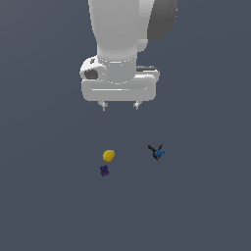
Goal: Pick up a designated object from a clutter of objects.
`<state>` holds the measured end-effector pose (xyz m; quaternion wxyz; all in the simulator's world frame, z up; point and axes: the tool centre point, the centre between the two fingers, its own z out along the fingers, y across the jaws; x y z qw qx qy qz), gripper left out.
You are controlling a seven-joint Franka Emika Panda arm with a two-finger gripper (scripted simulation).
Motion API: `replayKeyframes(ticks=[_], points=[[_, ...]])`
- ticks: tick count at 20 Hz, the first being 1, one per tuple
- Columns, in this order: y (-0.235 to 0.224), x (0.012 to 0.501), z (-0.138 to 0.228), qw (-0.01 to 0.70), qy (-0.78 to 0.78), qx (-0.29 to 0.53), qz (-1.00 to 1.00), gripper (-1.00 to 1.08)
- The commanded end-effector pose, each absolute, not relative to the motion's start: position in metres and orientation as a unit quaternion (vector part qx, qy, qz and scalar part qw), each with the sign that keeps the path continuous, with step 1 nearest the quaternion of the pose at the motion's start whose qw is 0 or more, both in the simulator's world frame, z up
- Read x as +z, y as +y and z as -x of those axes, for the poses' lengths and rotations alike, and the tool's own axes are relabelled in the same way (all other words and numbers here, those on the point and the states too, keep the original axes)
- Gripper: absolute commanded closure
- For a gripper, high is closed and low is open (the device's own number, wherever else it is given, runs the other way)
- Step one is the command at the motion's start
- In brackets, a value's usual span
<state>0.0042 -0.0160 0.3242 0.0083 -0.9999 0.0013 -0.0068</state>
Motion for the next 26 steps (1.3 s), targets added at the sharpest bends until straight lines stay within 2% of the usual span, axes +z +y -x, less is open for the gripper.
replayKeyframes(ticks=[1, 15, 26], points=[[-0.016, 0.324, -0.004, 0.008, 0.001, -0.007, 1.0, -0.92], [-0.001, 0.326, 0.0, 0.018, 0.003, -0.004, 1.0, -0.92], [-0.021, 0.262, -0.021, 0.014, -0.009, -0.004, 1.0, -0.92]])
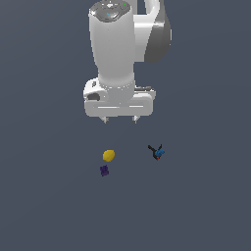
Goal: Pick up a designated object from a clutter of objects.
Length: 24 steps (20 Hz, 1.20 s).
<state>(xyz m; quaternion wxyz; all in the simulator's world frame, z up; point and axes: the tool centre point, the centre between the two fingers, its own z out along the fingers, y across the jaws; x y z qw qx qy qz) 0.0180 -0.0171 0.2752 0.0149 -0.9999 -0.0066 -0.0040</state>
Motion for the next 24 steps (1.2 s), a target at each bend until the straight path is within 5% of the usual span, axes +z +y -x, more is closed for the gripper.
replayKeyframes(ticks=[1, 13, 24], points=[[-0.025, 0.253, -0.024, 0.014, -0.011, -0.003, 1.0, -0.92], [-0.067, 0.125, -0.035, 0.004, -0.036, -0.001, 0.999, -0.92], [-0.082, 0.079, -0.03, 0.0, -0.046, 0.0, 0.999, -0.92]])
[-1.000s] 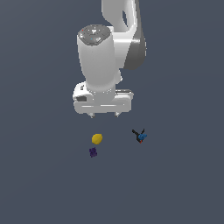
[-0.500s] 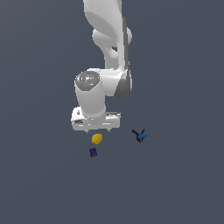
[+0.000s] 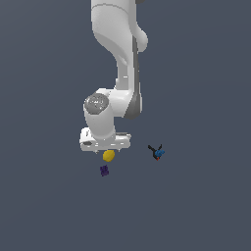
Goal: Pick up a designated object from a clutter of objects.
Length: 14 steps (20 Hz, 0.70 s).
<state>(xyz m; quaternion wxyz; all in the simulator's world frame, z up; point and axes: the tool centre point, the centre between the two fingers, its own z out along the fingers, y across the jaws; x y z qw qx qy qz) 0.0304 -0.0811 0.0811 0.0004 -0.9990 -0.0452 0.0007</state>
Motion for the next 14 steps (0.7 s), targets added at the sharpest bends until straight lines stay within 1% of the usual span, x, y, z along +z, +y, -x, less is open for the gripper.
replayKeyframes(ticks=[1, 6, 14], points=[[-0.082, 0.078, -0.03, 0.0, -0.046, 0.0, 0.999, -0.92], [-0.082, 0.074, -0.03, 0.0, -0.046, 0.001, 0.999, -0.92], [-0.082, 0.038, -0.029, 0.0, -0.046, 0.0, 0.999, -0.92]])
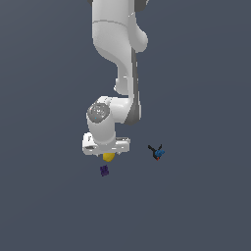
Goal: Pick up a designated object from a clutter of objects.
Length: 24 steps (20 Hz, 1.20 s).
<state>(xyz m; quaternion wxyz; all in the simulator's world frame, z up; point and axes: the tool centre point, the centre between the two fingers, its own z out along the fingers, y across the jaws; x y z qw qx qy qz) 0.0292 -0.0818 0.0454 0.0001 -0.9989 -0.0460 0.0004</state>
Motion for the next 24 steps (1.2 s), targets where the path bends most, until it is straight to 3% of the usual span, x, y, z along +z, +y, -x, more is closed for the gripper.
replayKeyframes(ticks=[1, 6, 7, 24], points=[[-0.082, 0.035, -0.029, 0.0, -0.046, 0.0, 0.999, -0.92], [-0.082, 0.028, -0.03, 0.0, -0.046, 0.0, 0.999, -0.92], [-0.082, 0.028, -0.03, 0.0, -0.046, 0.0, 0.999, 1.08], [-0.085, 0.041, -0.028, 0.0, -0.046, 0.0, 0.999, 1.08]])
